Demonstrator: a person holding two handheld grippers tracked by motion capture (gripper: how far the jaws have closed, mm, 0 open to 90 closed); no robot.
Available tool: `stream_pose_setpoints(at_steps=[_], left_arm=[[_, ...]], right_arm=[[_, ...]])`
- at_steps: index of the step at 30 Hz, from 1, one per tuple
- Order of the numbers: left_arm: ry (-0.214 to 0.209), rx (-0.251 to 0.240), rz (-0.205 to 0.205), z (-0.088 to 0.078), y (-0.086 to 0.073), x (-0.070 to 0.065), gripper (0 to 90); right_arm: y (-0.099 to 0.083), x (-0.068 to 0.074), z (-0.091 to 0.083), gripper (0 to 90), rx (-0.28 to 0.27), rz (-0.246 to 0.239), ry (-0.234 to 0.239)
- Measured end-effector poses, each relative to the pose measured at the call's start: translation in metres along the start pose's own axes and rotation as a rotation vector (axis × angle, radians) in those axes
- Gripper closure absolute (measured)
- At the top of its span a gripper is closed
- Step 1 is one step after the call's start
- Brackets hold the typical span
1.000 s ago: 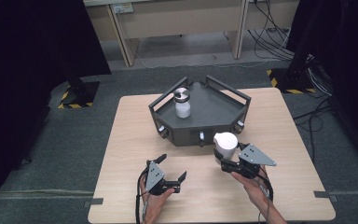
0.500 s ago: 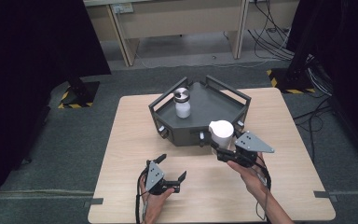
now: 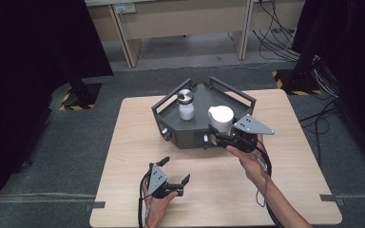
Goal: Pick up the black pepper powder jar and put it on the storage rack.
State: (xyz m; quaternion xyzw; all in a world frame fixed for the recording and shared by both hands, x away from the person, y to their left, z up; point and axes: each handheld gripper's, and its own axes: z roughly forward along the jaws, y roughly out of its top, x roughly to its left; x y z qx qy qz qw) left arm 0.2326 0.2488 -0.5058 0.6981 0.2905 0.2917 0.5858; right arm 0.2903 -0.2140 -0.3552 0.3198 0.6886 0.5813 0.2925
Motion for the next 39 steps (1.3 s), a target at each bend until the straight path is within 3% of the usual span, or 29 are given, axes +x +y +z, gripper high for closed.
stream_pose_setpoints(at_steps=[12, 27, 39], left_arm=[[-0.001, -0.004, -0.004, -0.001, 0.000, 0.000, 1.3], [-0.001, -0.006, -0.005, -0.001, 0.000, 0.001, 1.3], [0.000, -0.009, -0.007, -0.002, 0.000, 0.002, 1.3]], right_arm=[[0.020, 0.000, 0.037, 30.4, 0.008, -0.012, -0.056], [0.019, -0.008, 0.080, 30.4, 0.026, 0.015, -0.166], [0.017, -0.006, 0.104, 30.4, 0.055, 0.024, -0.218]])
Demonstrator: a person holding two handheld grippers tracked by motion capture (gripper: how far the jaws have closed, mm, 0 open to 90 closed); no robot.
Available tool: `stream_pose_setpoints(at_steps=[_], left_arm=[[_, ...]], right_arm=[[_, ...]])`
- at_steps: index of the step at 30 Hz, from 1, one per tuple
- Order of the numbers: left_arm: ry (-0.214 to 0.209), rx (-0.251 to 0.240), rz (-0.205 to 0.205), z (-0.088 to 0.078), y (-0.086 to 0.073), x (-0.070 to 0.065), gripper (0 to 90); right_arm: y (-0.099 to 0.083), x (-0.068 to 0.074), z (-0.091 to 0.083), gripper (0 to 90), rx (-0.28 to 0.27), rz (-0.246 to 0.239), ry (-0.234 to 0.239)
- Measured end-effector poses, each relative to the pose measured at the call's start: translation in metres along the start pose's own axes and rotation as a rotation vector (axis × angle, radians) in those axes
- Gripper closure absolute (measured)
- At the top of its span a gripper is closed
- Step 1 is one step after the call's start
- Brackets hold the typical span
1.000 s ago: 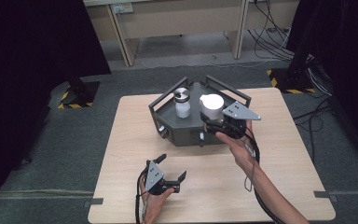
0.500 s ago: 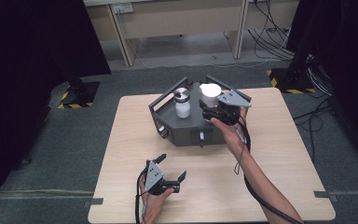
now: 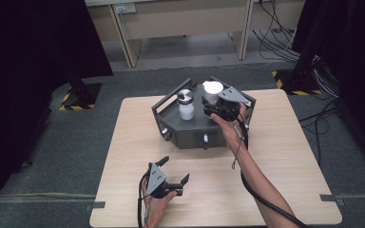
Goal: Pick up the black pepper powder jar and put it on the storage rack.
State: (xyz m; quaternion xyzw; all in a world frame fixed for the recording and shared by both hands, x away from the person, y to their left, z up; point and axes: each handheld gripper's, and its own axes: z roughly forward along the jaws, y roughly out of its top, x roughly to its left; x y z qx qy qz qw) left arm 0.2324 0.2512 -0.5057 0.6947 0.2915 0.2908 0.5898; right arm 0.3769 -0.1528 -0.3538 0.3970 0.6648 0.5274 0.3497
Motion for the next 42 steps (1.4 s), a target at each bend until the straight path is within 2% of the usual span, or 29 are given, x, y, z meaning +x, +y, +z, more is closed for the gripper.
stream_pose_setpoints(at_steps=[5, 17, 22, 37, 39, 42], left_arm=[[-0.001, 0.001, 0.000, 0.000, 0.000, 0.000, 1.4], [-0.004, 0.002, 0.003, 0.000, 0.000, -0.001, 1.5], [-0.006, 0.004, 0.005, 0.001, 0.000, -0.001, 1.5], [-0.009, 0.007, 0.006, 0.001, 0.000, -0.002, 1.5], [-0.009, 0.007, 0.006, 0.002, 0.000, -0.002, 1.5], [-0.010, 0.007, 0.007, 0.002, 0.000, -0.002, 1.5]], right_arm=[[-0.002, 0.002, 0.005, 30.4, 0.007, 0.006, -0.019], [-0.008, 0.008, 0.012, 30.4, 0.013, 0.001, -0.030], [-0.011, 0.008, 0.012, 30.4, 0.004, 0.014, -0.037], [-0.016, 0.010, 0.009, 30.0, -0.008, -0.006, -0.039], [-0.016, 0.011, 0.009, 27.5, -0.007, -0.004, -0.043], [-0.015, 0.012, 0.007, 18.8, 0.000, 0.022, -0.043]])
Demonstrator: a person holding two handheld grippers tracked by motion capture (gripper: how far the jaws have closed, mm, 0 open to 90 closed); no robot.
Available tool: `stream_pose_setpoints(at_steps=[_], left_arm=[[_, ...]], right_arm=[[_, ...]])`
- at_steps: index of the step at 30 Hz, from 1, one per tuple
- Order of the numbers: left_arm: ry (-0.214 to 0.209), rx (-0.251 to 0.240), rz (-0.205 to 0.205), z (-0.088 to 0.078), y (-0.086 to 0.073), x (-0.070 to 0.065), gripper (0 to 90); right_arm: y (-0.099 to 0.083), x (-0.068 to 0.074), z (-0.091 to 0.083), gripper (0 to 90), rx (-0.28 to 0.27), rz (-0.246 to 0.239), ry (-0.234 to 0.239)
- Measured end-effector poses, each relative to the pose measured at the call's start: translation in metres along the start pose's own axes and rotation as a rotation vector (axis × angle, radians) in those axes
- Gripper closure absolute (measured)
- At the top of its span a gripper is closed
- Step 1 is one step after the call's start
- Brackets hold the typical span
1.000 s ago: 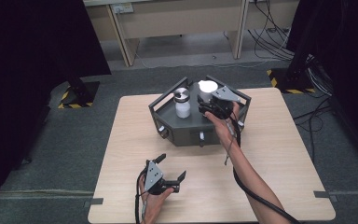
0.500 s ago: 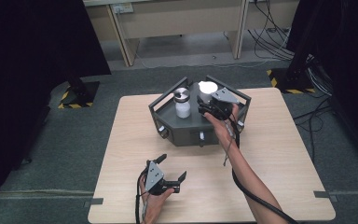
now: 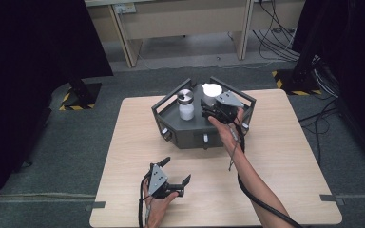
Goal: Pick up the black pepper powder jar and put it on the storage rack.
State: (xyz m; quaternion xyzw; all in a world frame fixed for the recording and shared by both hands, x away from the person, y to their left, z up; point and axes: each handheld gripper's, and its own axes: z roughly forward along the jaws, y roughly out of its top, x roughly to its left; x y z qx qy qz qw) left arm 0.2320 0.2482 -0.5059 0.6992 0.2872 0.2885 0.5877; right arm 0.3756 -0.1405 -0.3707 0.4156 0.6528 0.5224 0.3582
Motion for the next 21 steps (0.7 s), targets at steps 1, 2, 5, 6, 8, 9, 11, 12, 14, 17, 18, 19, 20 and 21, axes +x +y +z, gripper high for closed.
stream_pose_setpoints(at_steps=[1, 2, 5, 6, 8, 9, 11, 12, 14, 17, 18, 19, 20, 21], left_arm=[[0.000, 0.000, 0.000, 0.000, 0.000, 0.000, 1.5], [0.000, 0.000, 0.001, 0.000, 0.000, 0.000, 1.5], [0.000, 0.000, 0.000, 0.000, 0.000, 0.000, 1.5], [0.001, 0.000, 0.000, 0.000, 0.000, 0.000, 1.5], [0.001, 0.000, 0.000, 0.000, 0.000, 0.000, 1.5], [0.000, 0.000, 0.001, 0.000, 0.000, 0.000, 1.5], [0.000, 0.000, 0.001, 0.000, 0.000, 0.000, 1.4], [0.000, 0.000, 0.001, 0.000, 0.000, 0.000, 1.5], [0.002, 0.001, -0.002, 0.000, 0.000, 0.000, 1.5], [0.006, -0.002, -0.005, -0.001, 0.000, 0.001, 1.4], [0.006, -0.002, -0.004, -0.001, 0.000, 0.001, 1.4], [0.006, -0.002, -0.003, -0.001, 0.000, 0.000, 1.4], [0.005, -0.002, -0.004, 0.000, 0.000, 0.000, 1.5], [0.004, 0.000, -0.004, 0.000, 0.000, 0.000, 1.5]], right_arm=[[0.000, 0.001, -0.001, 16.1, 0.000, 0.004, -0.005], [0.000, 0.002, -0.002, 14.0, -0.004, 0.006, -0.010], [0.000, 0.004, -0.006, 8.0, -0.013, 0.017, -0.014], [0.001, 0.004, -0.007, 6.2, -0.014, 0.027, -0.010], [0.002, 0.007, -0.010, 3.6, -0.015, 0.037, -0.017], [0.002, 0.007, -0.011, 3.1, -0.018, 0.039, -0.017], [0.003, 0.007, -0.013, 1.8, -0.017, 0.042, -0.011], [0.003, 0.006, -0.013, 1.5, -0.014, 0.042, -0.010], [0.003, 0.006, -0.016, 0.8, -0.013, 0.044, -0.005], [0.002, 0.005, -0.020, 0.2, -0.016, 0.040, 0.007], [0.002, 0.006, -0.022, 0.3, -0.017, 0.037, 0.008], [0.002, 0.006, -0.024, 0.3, -0.018, 0.032, 0.008], [0.001, 0.006, -0.025, 0.2, -0.020, 0.031, 0.008], [0.001, 0.006, -0.027, 0.2, -0.021, 0.032, 0.006]])
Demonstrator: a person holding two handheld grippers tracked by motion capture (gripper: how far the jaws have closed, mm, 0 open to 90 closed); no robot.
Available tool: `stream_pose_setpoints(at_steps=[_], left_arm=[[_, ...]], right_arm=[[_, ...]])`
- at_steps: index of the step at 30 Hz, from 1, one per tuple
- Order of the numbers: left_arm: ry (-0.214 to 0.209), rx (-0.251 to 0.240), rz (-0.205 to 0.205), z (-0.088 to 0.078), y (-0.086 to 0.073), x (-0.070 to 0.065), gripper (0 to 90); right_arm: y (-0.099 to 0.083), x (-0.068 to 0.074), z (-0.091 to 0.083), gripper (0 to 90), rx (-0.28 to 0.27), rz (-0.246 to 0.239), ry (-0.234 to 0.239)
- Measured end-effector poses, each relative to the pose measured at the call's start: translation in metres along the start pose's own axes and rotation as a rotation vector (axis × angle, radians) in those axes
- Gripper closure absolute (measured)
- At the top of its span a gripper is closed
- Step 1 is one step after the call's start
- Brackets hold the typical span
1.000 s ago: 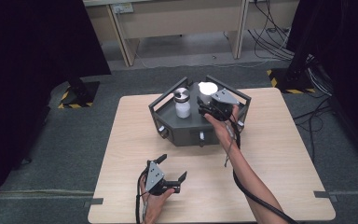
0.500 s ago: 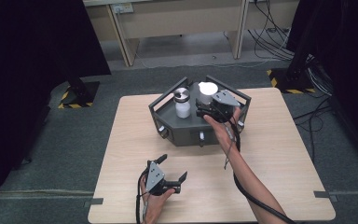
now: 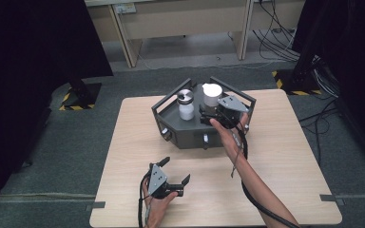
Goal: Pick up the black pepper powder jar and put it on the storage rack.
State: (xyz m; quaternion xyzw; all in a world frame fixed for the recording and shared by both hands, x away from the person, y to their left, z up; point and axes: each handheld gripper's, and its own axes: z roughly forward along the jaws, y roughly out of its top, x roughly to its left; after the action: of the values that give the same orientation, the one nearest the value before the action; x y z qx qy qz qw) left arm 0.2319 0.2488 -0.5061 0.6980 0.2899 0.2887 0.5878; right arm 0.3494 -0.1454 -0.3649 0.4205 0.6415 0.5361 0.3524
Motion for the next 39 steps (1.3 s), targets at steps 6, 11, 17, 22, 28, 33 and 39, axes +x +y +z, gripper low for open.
stream_pose_setpoints(at_steps=[6, 11, 17, 22, 28, 33, 39], left_arm=[[0.000, 0.002, 0.001, 0.000, 0.000, 0.000, 1.5], [0.000, 0.000, 0.001, 0.000, 0.000, 0.000, 1.4], [0.001, 0.000, 0.001, 0.000, 0.000, 0.000, 1.5], [0.002, 0.000, 0.000, 0.000, 0.000, 0.000, 1.5], [0.002, 0.001, 0.001, 0.000, 0.000, 0.000, 1.5], [0.003, 0.001, 0.002, 0.000, 0.000, -0.001, 1.5], [0.003, 0.002, 0.003, 0.001, 0.000, -0.001, 1.5]], right_arm=[[-0.002, -0.003, -0.008, 0.2, -0.006, 0.012, -0.004], [-0.004, -0.005, -0.015, 0.2, -0.008, 0.014, 0.007], [-0.009, -0.007, -0.023, 0.2, -0.018, 0.018, 0.029], [-0.014, -0.008, -0.031, 0.2, -0.029, 0.016, 0.041], [-0.019, -0.010, -0.042, 0.2, -0.038, 0.000, 0.062], [-0.025, -0.012, -0.053, 0.3, -0.042, -0.018, 0.088], [-0.035, -0.012, -0.069, 0.2, -0.054, -0.052, 0.115]])
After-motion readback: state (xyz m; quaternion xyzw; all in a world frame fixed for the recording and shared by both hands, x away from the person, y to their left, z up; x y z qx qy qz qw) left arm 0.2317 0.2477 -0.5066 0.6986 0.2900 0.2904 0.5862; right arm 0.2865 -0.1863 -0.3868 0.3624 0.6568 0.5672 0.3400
